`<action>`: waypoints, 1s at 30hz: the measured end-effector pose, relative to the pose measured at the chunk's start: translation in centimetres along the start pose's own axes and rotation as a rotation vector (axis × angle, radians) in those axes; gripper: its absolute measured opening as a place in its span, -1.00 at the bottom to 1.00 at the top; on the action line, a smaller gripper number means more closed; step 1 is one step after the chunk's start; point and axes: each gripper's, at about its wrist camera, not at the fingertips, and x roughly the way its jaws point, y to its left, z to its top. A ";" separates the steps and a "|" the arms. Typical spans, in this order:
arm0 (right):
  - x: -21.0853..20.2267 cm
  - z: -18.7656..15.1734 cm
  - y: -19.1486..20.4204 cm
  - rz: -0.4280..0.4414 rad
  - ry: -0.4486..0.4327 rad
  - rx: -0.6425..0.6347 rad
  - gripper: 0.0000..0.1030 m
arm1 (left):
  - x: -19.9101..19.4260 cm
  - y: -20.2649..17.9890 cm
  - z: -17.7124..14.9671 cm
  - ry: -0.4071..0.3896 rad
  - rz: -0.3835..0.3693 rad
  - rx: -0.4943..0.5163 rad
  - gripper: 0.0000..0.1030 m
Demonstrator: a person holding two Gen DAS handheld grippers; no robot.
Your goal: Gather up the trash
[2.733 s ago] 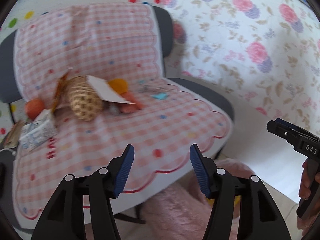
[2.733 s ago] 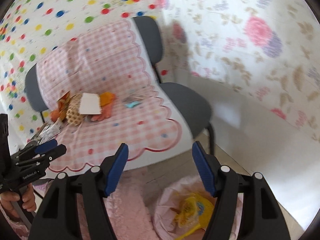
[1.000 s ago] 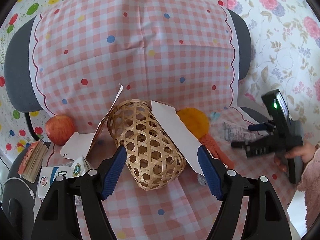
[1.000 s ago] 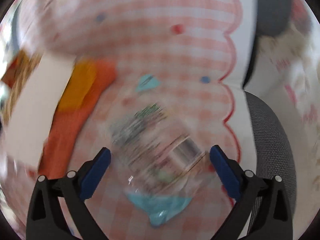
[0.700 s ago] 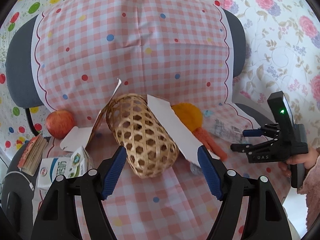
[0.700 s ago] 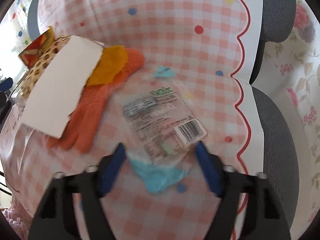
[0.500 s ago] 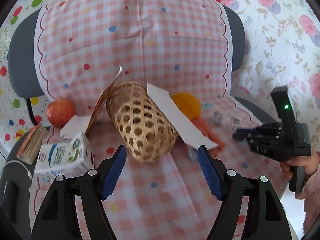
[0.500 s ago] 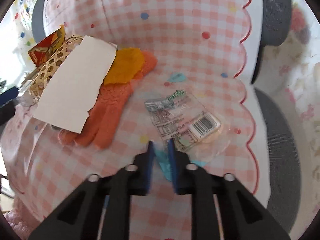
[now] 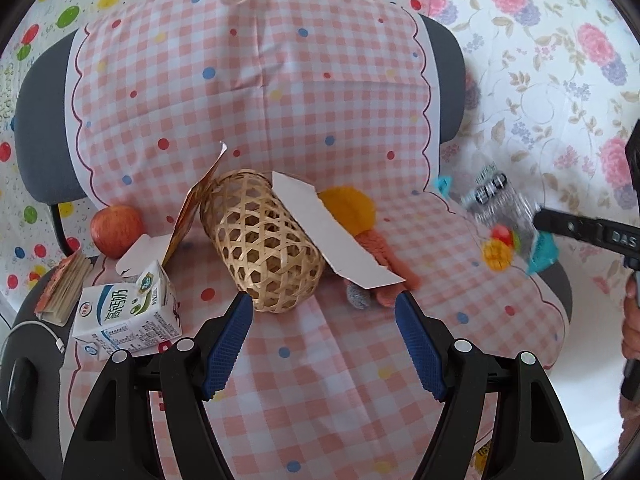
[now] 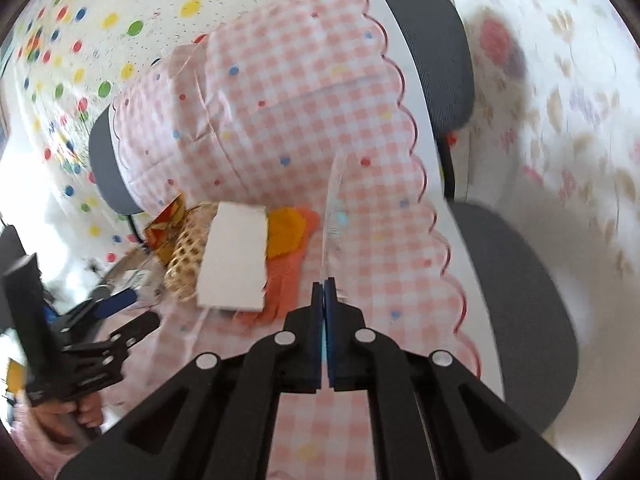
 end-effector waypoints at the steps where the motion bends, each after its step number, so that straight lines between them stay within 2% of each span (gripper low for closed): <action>1: 0.2 0.0 -0.3 -0.005 0.025 0.005 -0.97 | 0.0 -0.1 0.0 0.000 -0.001 0.002 0.43; 3: 0.7 -0.4 -0.5 -0.035 0.060 0.002 -0.97 | 0.1 -0.3 0.0 0.004 -0.003 0.006 0.43; 6: 1.3 -0.7 -0.7 -0.087 0.061 -0.026 -0.94 | 0.3 -0.6 0.0 0.009 -0.009 0.001 0.43; 9: 2.1 -0.8 -0.5 -0.148 0.054 -0.069 -0.77 | 0.4 -0.7 -0.2 0.012 -0.010 0.003 0.43; 12: 3.1 -1.2 -0.4 -0.128 0.054 -0.082 -0.49 | 0.6 -0.6 -0.4 0.017 -0.008 0.003 0.43; 15: 4.1 -1.7 0.2 -0.139 0.051 -0.114 -0.49 | 0.8 -0.6 -0.5 0.023 -0.009 -0.003 0.43; 17: 4.7 -1.9 0.9 -0.166 0.042 -0.151 -0.50 | 1.0 -0.6 -0.6 0.026 -0.013 -0.003 0.43; 18: 4.8 -2.0 1.3 -0.195 0.022 -0.175 -0.68 | 1.1 -0.6 -0.7 0.027 -0.014 -0.001 0.43; 19: 4.8 -2.1 1.7 -0.225 0.006 -0.196 -0.98 | 1.2 -0.7 -0.8 0.031 -0.016 0.000 0.43; 23: 3.4 -2.2 2.5 -0.284 -0.081 -0.243 -0.98 | 1.6 -0.9 -1.2 0.043 -0.023 0.000 0.43; 27: 3.2 -2.5 1.7 -0.197 -0.025 -0.252 -0.98 | 2.0 -1.1 -1.2 0.048 -0.028 -0.009 0.43; 28: 3.3 -2.8 1.3 -0.218 -0.028 -0.250 -0.91 | 2.0 -1.2 -1.1 0.049 -0.031 -0.009 0.43; 29: 3.4 -3.0 1.1 -0.240 -0.025 -0.253 -0.74 | 2.1 -1.4 -1.1 0.046 -0.032 -0.005 0.43; 30: 3.7 -3.4 0.7 -0.253 -0.013 -0.261 -0.26 | 2.1 -1.6 -1.0 0.044 -0.032 -0.001 0.43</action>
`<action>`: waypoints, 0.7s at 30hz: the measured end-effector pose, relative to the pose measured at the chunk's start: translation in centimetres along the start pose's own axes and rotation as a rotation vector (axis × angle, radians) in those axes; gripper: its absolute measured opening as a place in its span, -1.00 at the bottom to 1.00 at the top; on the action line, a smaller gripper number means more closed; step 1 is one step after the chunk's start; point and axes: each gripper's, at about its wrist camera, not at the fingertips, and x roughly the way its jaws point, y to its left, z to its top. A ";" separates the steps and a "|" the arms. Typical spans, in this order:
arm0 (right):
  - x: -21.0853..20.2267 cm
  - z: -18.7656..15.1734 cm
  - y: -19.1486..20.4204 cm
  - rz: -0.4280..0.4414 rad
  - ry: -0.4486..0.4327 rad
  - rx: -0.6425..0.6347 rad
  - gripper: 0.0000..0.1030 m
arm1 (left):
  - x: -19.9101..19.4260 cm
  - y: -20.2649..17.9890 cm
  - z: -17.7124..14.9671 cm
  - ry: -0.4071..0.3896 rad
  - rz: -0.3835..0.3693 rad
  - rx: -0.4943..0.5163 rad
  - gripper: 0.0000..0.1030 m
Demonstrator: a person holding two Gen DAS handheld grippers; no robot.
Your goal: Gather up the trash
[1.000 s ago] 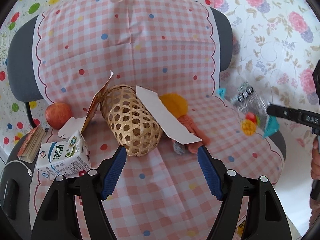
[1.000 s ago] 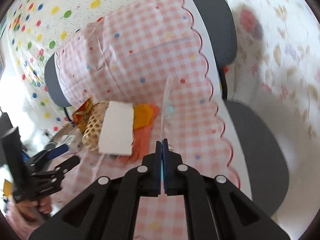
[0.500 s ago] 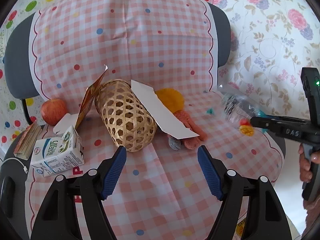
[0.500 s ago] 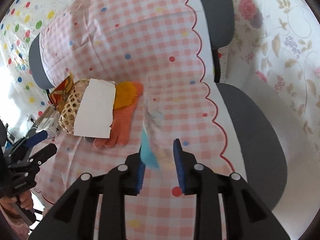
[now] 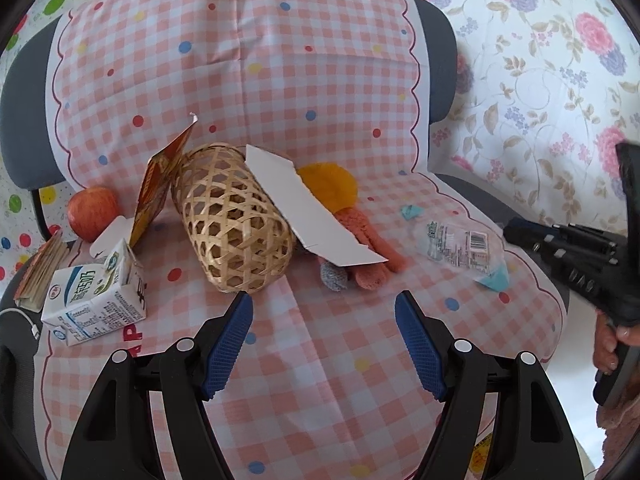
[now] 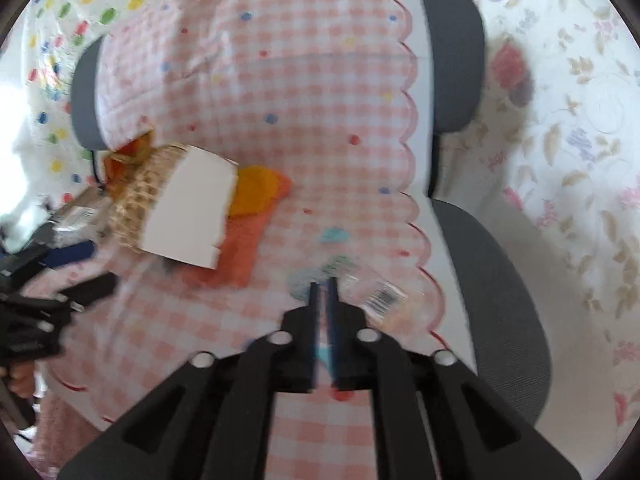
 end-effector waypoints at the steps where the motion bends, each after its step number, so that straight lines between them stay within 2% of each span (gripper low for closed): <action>1: 0.2 -0.3 -0.2 0.005 0.002 -0.005 0.15 | 0.1 -0.2 0.0 -0.002 0.001 0.005 0.43; 3: 1.1 -0.8 -0.6 0.031 0.020 -0.004 0.22 | 0.4 -0.4 0.0 0.001 0.003 0.010 0.43; 5: 2.3 -0.8 -1.6 0.055 0.046 0.033 0.41 | 0.7 -0.4 0.0 0.008 0.003 0.008 0.43; 7: 3.9 -0.2 -3.2 0.075 0.063 0.090 0.44 | 0.9 -0.5 0.0 0.012 0.006 0.007 0.43; 11: 6.4 0.9 -4.8 0.045 0.093 0.107 0.50 | 1.2 -0.6 0.0 0.015 0.009 0.010 0.43; 14: 8.1 1.4 -5.5 -0.043 0.112 0.085 0.56 | 1.5 -0.2 0.0 0.021 0.013 0.005 0.43; 17: 8.9 1.1 -6.2 -0.054 0.139 0.092 0.62 | 1.7 0.1 -0.2 0.027 0.015 -0.003 0.43; 21: 7.0 1.0 -6.1 -0.096 0.062 0.085 0.62 | 2.0 0.4 -0.4 0.034 0.014 -0.006 0.43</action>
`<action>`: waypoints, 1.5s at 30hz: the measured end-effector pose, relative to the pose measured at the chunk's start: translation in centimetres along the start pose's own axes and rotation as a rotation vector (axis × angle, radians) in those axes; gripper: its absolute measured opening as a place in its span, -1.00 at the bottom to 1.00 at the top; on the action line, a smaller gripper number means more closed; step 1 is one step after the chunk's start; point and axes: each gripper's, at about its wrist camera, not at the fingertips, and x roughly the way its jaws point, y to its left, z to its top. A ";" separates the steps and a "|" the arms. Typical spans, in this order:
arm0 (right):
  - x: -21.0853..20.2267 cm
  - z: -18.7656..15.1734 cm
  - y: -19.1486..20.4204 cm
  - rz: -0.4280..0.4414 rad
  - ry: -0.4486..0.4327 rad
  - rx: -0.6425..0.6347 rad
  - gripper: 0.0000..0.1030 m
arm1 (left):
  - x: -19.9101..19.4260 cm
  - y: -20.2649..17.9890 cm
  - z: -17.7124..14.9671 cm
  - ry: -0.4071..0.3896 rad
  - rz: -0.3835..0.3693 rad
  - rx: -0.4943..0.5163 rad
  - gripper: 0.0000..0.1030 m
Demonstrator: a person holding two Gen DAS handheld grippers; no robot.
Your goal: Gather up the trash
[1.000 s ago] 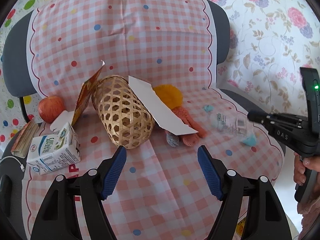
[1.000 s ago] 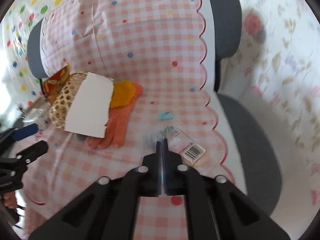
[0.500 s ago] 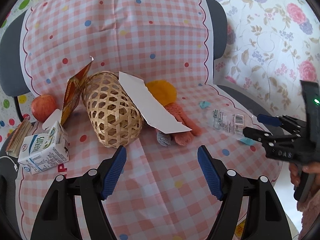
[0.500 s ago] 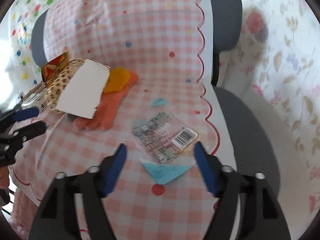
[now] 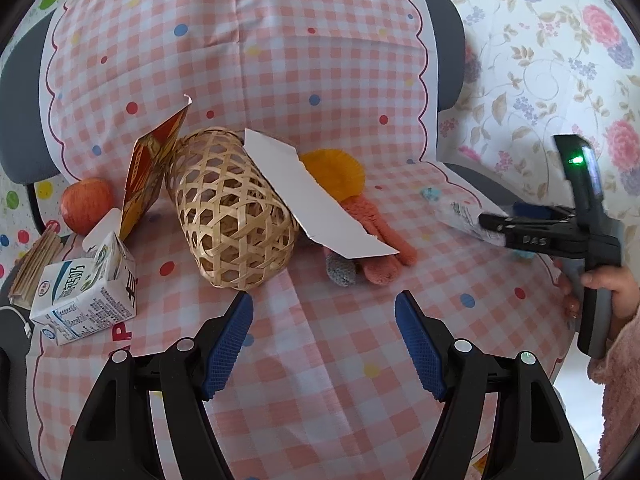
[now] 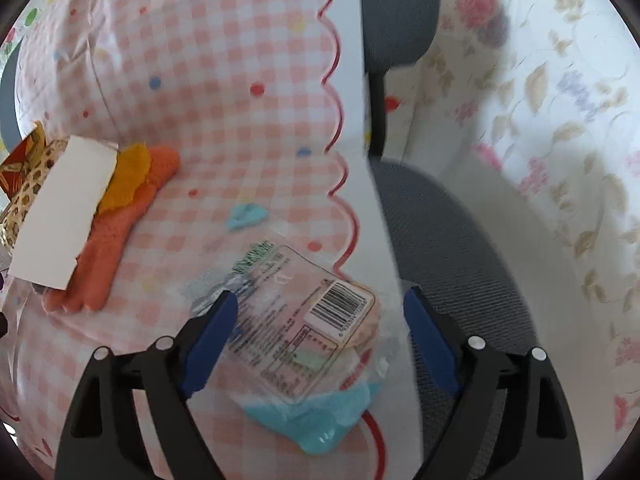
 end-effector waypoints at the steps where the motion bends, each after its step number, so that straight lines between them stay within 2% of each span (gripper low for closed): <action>1: -0.2 -0.1 -0.4 -0.018 -0.003 0.009 0.64 | 0.1 0.0 0.0 0.002 -0.001 -0.001 0.43; 3: 0.3 -0.1 -1.4 -0.031 0.021 0.041 0.71 | 0.1 0.0 -0.1 0.004 -0.006 -0.004 0.43; 5: 1.5 -0.3 -2.1 -0.026 0.089 0.069 0.71 | 0.0 -0.1 -0.1 0.003 -0.013 -0.003 0.43; 8: 1.6 -0.5 -1.1 -0.030 0.095 0.004 0.75 | -0.2 -0.3 0.0 -0.003 -0.017 0.003 0.43; 9: 1.5 -0.6 -0.6 -0.024 0.098 -0.011 0.74 | -0.2 -0.2 0.0 -0.003 -0.017 0.001 0.43; 10: 1.3 -0.6 -0.2 -0.009 0.092 -0.020 0.57 | -0.2 -0.2 0.0 -0.003 -0.017 -0.001 0.43; 11: 1.2 -0.6 0.1 -0.014 0.090 -0.025 0.51 | -0.2 -0.2 0.0 -0.001 -0.016 -0.007 0.43; 12: 1.0 -0.6 0.4 -0.040 0.079 -0.032 0.40 | -0.3 -0.1 0.0 0.000 -0.016 -0.010 0.43; 14: 0.3 -0.7 0.6 -0.120 0.046 -0.042 -0.37 | -0.3 -0.1 -0.1 0.004 -0.016 -0.013 0.43; 15: -0.2 -0.9 0.4 -0.065 0.038 -0.011 -0.97 | -0.4 -0.1 -0.2 0.006 -0.016 -0.012 0.43; 16: -0.9 -1.0 0.0 0.007 0.017 0.036 -0.98 | -0.5 -0.2 -0.2 0.007 -0.016 -0.010 0.43; 20: -4.4 -1.3 0.2 0.100 -0.092 0.073 -0.98 | -1.1 -0.2 -0.1 -0.001 -0.012 -0.007 0.43; 23: -6.0 -1.4 0.7 0.201 -0.088 0.087 -0.98 | -1.6 -0.2 -0.1 -0.008 -0.013 -0.008 0.43; 26: -5.6 -1.4 1.5 0.169 -0.047 0.050 -0.94 | -1.9 -0.3 -0.1 -0.012 -0.012 -0.002 0.43; 27: -5.1 -1.2 1.9 0.145 -0.036 0.028 -0.65 | -1.9 -0.3 -0.1 -0.011 -0.010 -0.001 0.43; 28: -4.4 -1.0 1.8 0.133 -0.028 0.016 -0.12 | -2.0 -0.3 -0.1 -0.009 -0.008 -0.001 0.43; 29: -3.9 -0.8 1.8 0.135 -0.021 0.009 0.07 | -1.9 -0.3 0.1 -0.007 -0.007 0.000 0.43; 30: -3.0 -0.4 1.7 0.130 -0.014 0.002 0.12 | -1.8 -0.4 0.1 -0.006 -0.005 0.002 0.43; 38: 2.7 2.3 0.7 0.100 0.061 0.002 0.11 | -0.6 0.1 1.1 -0.002 0.013 0.003 0.43; 41: 4.2 2.8 0.7 0.132 0.118 -0.007 0.11 | -0.2 0.3 1.2 0.000 0.017 -0.002 0.43; 42: 4.1 2.8 0.9 0.138 0.118 -0.022 0.03 | 0.0 0.4 1.2 0.003 0.016 -0.006 0.43; 43: 3.9 2.6 1.2 0.146 0.116 -0.049 -0.38 | 0.0 0.5 1.1 0.005 0.015 -0.007 0.43; 45: 3.2 1.8 2.0 0.135 0.100 -0.094 -0.53 | 0.2 0.6 0.9 0.009 0.015 -0.011 0.43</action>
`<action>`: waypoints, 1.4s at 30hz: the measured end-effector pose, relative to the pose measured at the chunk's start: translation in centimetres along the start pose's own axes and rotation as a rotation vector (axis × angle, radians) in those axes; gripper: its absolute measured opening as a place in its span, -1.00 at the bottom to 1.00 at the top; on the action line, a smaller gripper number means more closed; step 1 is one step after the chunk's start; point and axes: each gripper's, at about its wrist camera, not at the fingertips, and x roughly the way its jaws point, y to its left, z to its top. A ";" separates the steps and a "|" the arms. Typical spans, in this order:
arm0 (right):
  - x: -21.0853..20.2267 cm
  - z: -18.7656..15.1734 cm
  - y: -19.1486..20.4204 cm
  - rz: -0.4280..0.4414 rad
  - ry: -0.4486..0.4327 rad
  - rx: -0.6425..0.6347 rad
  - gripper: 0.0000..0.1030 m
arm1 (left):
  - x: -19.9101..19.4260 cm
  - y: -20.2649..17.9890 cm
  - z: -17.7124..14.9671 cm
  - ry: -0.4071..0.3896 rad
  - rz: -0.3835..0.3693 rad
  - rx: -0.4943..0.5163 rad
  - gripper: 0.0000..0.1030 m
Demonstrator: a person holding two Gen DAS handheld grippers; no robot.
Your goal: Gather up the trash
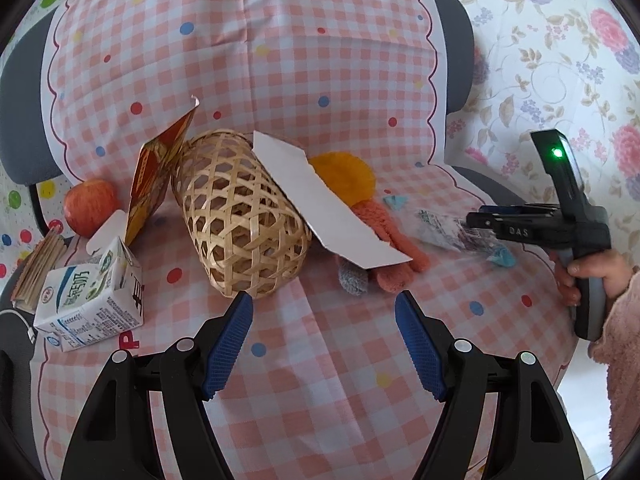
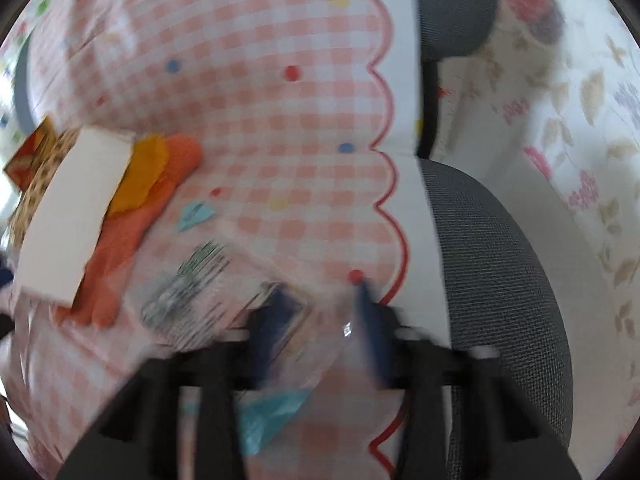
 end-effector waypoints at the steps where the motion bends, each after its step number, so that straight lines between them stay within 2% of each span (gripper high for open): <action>1: -0.3 -0.3 0.4 -0.003 -0.007 -0.012 -0.71 | 0.0 0.1 -0.1 0.002 0.000 -0.002 0.43; 3: -1.4 -0.9 0.9 -0.015 -0.036 -0.007 -0.95 | -0.1 0.2 -0.4 0.006 -0.002 -0.008 0.43; 5: -3.1 -1.6 1.1 0.011 -0.083 0.023 -0.96 | -0.5 0.3 -0.5 0.004 -0.003 -0.006 0.43; 8: -8.0 -2.7 1.3 0.009 -0.221 0.081 -0.97 | -1.2 0.4 -0.7 -0.007 -0.002 -0.005 0.43; 10: -10.9 -3.3 1.9 -0.046 -0.304 0.083 -0.98 | -1.7 0.4 -0.6 -0.016 -0.002 -0.010 0.43; 13: -15.4 -4.4 4.0 -0.216 -0.442 0.036 -0.98 | -2.1 0.3 -0.2 -0.029 -0.005 -0.016 0.43; 16: -17.3 -5.5 6.1 -0.326 -0.527 -0.026 -0.98 | -2.0 -0.2 0.1 -0.035 -0.016 -0.025 0.43; 19: -15.9 -5.9 7.1 -0.346 -0.498 -0.073 -0.98 | -1.5 -0.8 0.5 -0.029 -0.034 -0.033 0.39; 21: -14.4 -6.0 7.3 -0.333 -0.465 -0.078 -0.98 | -0.6 -1.2 0.8 -0.015 -0.040 -0.036 0.25; 23: -13.7 -6.6 7.0 -0.316 -0.440 -0.062 -0.98 | 0.2 -1.2 1.1 -0.003 -0.051 -0.062 0.00; 24: -13.4 -6.8 6.8 -0.306 -0.431 -0.050 -0.98 | 0.7 -1.0 1.3 0.006 -0.056 -0.080 -0.04; 26: -12.9 -7.0 6.6 -0.295 -0.423 -0.036 -0.98 | 1.6 -0.6 1.6 0.021 -0.061 -0.117 -0.14; 31: -12.2 -7.3 6.2 -0.273 -0.409 -0.017 -0.98 | 3.2 -0.4 2.4 0.041 -0.069 -0.169 -0.23; 36: -12.3 -7.3 6.1 -0.258 -0.416 -0.004 -0.97 | 4.3 -0.1 2.7 0.061 -0.076 -0.216 -0.58; 38: -12.6 -7.2 6.0 -0.257 -0.424 0.002 -0.98 | 3.9 0.0 2.7 0.045 -0.080 -0.218 -0.81; 41: -13.9 -7.2 5.7 -0.248 -0.457 0.038 -0.98 | 2.1 -0.4 2.7 -0.014 -0.098 -0.177 -1.00; 42: -14.3 -7.2 5.6 -0.246 -0.467 0.050 -0.97 | 1.3 -0.6 2.7 -0.039 -0.098 -0.151 -1.00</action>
